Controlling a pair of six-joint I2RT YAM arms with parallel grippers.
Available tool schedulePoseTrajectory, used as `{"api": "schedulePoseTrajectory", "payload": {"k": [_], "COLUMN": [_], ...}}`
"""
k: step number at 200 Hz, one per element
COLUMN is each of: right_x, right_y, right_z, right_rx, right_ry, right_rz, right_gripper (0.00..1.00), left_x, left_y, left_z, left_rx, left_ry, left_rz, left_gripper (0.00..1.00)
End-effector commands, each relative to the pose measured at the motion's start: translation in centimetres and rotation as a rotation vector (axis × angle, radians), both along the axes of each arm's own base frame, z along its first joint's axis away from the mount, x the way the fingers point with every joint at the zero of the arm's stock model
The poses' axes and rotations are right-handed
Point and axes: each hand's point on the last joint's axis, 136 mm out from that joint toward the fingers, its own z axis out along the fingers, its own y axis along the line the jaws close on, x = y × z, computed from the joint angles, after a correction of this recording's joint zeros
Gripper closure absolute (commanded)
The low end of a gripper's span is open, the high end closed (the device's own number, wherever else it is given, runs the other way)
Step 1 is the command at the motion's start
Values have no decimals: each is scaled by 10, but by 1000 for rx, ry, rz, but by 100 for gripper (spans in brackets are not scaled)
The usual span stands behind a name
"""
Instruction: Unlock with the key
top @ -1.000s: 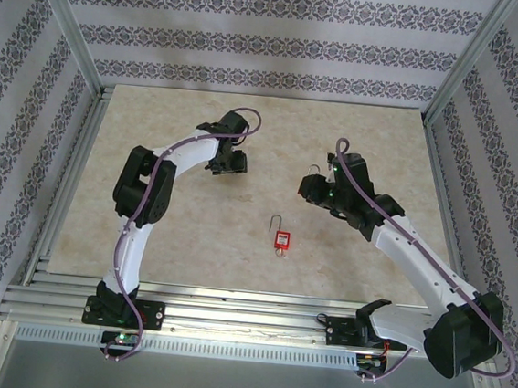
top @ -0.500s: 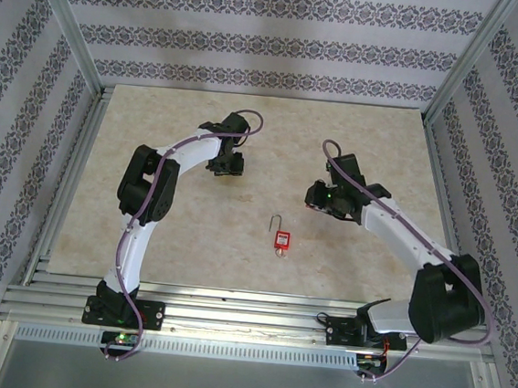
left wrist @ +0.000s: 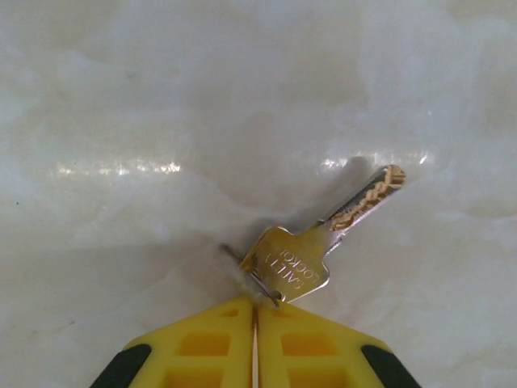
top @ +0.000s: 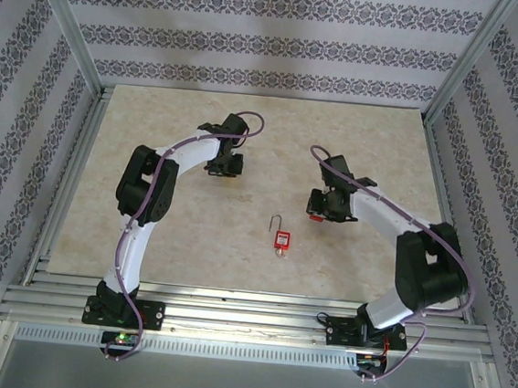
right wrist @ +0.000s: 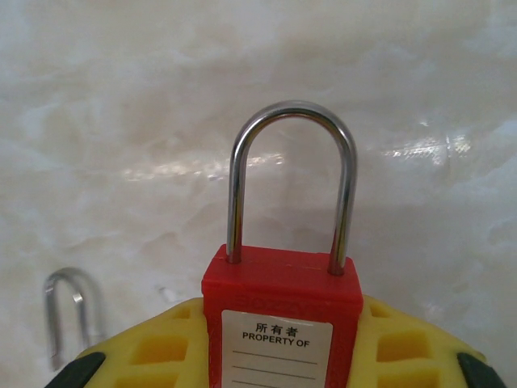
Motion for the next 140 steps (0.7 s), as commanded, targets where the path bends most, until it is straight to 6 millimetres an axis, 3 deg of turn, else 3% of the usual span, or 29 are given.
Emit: {"api": "schedulePoseTrajectory", "payload": {"k": [1, 17, 49, 69, 86, 104, 117, 140], "right_x": [8, 11, 15, 14, 15, 18, 21, 25], "right_y": [-12, -14, -14, -15, -18, -19, -18, -8], "right_z": [-2, -7, -15, -19, -21, -16, -7, 12], "right_rx": [-58, -81, -76, -66, -48, -28, -13, 37], "right_ry": [29, 44, 65, 79, 87, 73, 45, -14], "right_rz": [-1, -5, -11, -15, -29, -41, -42, -1], "right_gripper": [97, 96, 95, 85, 69, 59, 51, 33], "left_x": [-7, -8, -13, -19, -23, -23, -22, -19], "left_y": [1, 0, -4, -8, -5, 0, 1, 0], "left_z": [10, 16, 31, 44, 52, 61, 65, 65], "left_rx": [-13, -24, -53, -73, -72, -76, -108, -134], "left_ry": [-15, -39, -91, -134, -167, -213, -222, -178], "left_rz": [-47, -63, -107, -141, -143, -107, -66, 4], "left_gripper": [95, 100, 100, 100, 100, 100, 78, 52]}}
